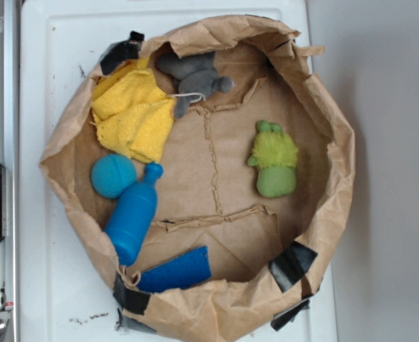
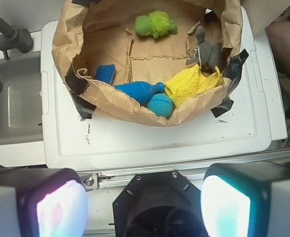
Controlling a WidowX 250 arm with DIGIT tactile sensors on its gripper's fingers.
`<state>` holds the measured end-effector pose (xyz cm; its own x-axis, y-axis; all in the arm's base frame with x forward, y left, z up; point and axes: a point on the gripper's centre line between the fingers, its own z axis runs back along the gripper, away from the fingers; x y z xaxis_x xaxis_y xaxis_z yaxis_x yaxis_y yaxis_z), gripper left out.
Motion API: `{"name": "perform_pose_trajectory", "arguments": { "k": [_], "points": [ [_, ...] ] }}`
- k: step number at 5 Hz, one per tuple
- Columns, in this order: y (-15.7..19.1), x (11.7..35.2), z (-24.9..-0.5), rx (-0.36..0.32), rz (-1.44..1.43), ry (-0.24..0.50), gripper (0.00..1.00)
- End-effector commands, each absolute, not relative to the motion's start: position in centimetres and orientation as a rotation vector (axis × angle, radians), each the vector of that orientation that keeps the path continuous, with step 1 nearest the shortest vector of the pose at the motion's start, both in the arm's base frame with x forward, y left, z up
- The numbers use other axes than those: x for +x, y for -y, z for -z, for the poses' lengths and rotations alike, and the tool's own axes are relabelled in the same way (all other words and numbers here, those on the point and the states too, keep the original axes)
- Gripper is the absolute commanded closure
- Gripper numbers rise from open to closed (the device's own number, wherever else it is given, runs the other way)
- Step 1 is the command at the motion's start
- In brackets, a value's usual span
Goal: Grab the green animal.
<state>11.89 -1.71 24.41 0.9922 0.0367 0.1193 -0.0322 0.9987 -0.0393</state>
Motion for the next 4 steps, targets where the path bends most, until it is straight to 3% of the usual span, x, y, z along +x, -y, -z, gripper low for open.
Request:
{"name": "perform_pose_trajectory", "arguments": {
  "k": [1,3,4],
  "points": [
    [1.7,11.9,-24.4,-0.037,-0.035,0.120,0.00],
    [2.7,19.4,-22.5,0.004,-0.183,0.106,0.00],
    [1.9,21.0,-21.6,0.012,-0.427,0.147,0.00]
  ]
}}
